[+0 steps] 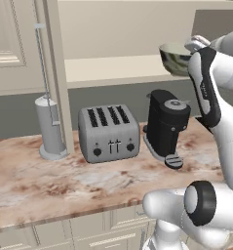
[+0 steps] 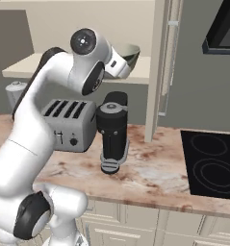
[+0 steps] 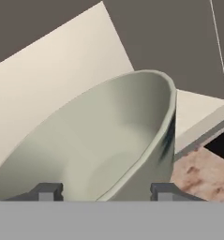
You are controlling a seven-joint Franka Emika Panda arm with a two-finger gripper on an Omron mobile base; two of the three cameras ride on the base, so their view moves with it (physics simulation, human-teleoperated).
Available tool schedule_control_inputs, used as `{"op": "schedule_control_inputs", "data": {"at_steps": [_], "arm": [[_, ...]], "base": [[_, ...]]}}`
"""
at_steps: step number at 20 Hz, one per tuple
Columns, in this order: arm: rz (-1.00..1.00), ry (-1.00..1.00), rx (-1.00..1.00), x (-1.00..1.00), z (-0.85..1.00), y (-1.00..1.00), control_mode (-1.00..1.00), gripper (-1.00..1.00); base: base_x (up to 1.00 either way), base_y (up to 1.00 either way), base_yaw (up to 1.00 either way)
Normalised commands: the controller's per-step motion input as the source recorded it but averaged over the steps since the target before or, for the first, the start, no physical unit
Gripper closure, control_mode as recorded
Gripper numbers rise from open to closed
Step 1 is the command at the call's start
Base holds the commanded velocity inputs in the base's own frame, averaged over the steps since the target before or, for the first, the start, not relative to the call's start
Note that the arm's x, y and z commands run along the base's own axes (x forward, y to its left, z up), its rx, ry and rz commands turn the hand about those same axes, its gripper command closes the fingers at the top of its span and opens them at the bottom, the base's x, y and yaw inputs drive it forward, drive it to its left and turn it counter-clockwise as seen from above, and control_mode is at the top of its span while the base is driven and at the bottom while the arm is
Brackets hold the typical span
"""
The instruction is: Pick up the bowls from the cabinet and place each bowl in front of a stool on the dining counter.
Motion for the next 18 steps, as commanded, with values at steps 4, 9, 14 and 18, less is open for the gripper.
{"op": "schedule_control_inputs", "data": {"at_steps": [4,9,14,18], "arm": [[0.04,-0.04,0.00,-1.00,0.00,0.20,-1.00,1.00],[0.05,-0.02,0.00,-1.00,0.00,0.22,-1.00,1.00],[0.07,-0.06,0.00,-0.95,0.00,0.24,-1.00,1.00],[0.10,-0.08,0.00,-0.78,0.00,0.23,-1.00,1.00]], "base": [[0.00,0.00,0.00],[0.00,0.00,0.00],[0.00,0.00,0.00],[0.00,0.00,0.00]]}}
